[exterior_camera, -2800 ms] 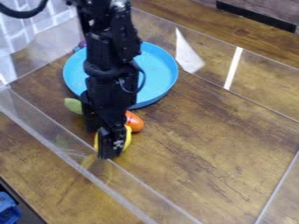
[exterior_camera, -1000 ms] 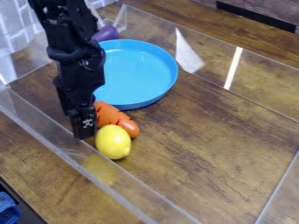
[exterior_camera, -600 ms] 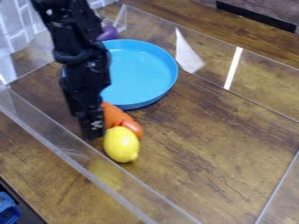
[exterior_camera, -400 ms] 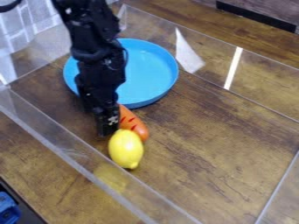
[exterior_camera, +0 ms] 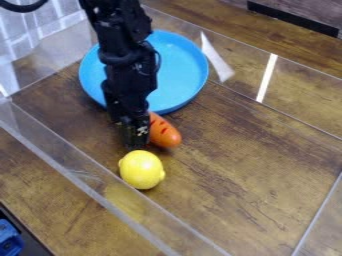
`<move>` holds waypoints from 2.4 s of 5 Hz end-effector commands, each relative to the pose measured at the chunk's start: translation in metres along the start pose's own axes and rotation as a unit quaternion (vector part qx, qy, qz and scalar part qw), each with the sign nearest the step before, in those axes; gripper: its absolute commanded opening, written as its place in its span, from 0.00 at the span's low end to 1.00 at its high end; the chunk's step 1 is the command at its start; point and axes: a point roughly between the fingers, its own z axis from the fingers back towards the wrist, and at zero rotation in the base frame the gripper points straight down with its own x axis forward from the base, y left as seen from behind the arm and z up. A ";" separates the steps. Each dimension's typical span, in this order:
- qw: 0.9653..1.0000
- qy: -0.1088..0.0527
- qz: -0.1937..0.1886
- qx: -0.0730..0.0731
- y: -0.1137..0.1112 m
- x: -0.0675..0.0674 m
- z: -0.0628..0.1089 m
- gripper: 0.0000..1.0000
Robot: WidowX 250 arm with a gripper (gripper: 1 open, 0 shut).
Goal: Move the carrot to the right side
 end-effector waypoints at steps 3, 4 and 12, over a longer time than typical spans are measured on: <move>0.997 -0.036 -0.072 0.002 0.010 0.023 0.002 0.00; 0.995 -0.044 -0.095 -0.004 0.005 0.020 -0.003 0.00; 0.979 -0.083 -0.187 -0.015 -0.049 0.030 0.009 0.00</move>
